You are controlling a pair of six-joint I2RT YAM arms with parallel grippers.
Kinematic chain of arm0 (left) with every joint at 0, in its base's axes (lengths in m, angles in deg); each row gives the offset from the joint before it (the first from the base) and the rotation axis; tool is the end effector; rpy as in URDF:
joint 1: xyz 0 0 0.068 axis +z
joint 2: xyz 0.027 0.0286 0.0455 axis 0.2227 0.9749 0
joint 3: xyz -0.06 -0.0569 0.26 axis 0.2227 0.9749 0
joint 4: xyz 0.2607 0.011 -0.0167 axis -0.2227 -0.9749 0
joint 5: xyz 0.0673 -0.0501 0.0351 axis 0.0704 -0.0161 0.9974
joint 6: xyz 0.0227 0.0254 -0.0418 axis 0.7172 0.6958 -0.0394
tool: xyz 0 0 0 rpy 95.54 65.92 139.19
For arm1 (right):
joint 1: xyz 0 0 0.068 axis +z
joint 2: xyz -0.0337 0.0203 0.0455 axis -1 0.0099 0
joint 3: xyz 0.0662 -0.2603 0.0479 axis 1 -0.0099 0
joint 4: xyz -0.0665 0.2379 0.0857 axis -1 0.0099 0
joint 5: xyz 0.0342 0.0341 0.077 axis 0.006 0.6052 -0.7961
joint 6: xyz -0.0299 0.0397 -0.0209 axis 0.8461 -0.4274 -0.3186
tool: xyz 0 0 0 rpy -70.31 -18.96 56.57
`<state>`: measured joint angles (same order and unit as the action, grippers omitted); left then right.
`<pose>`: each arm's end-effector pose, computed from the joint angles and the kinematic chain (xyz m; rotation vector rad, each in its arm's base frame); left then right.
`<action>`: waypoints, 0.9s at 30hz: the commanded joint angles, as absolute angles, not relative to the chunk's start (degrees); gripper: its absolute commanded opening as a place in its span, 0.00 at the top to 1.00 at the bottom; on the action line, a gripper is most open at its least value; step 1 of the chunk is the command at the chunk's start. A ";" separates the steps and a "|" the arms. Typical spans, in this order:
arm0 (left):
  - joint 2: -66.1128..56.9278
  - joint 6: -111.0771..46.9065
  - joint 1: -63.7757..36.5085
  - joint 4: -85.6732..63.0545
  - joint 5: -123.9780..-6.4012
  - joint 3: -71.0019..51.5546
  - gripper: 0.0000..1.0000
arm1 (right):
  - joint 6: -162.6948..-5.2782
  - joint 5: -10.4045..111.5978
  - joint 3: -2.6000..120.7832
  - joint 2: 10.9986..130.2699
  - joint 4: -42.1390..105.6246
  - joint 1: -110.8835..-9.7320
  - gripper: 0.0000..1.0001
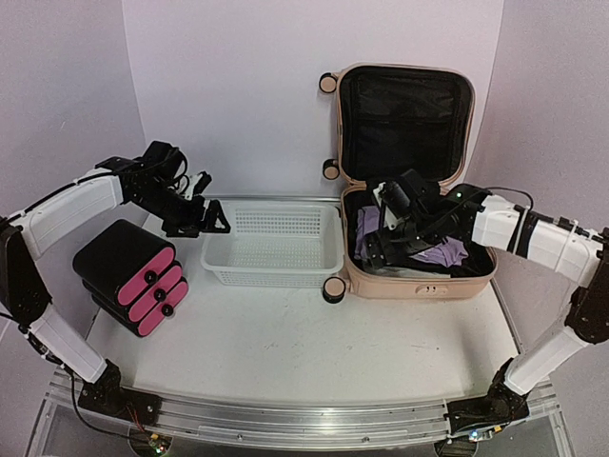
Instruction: Open, take out, and arrange the luggage
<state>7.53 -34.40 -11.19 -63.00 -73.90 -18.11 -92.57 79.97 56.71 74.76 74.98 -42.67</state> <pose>0.2868 -0.1394 0.3169 0.3485 2.5948 -0.6245 0.2220 0.2171 0.2960 -0.5212 2.3906 -0.0134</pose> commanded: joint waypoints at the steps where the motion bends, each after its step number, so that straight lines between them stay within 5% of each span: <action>1: -1.03 -35.02 -11.29 -55.51 -89.80 -19.36 0.01 | -96.54 74.36 62.38 77.24 80.46 -49.28 0.02; 11: -11.22 -38.09 -11.35 -51.78 -92.35 -12.13 0.00 | -97.49 66.31 81.28 94.71 86.32 -59.55 0.02; 20: -16.64 -40.38 -11.31 -51.13 -91.13 -5.70 0.00 | -100.66 63.25 99.44 111.23 92.68 -59.55 0.49; 27: -16.56 -41.22 -11.30 -51.04 -91.29 -4.41 0.01 | -101.91 66.40 106.31 118.74 94.39 -58.99 0.55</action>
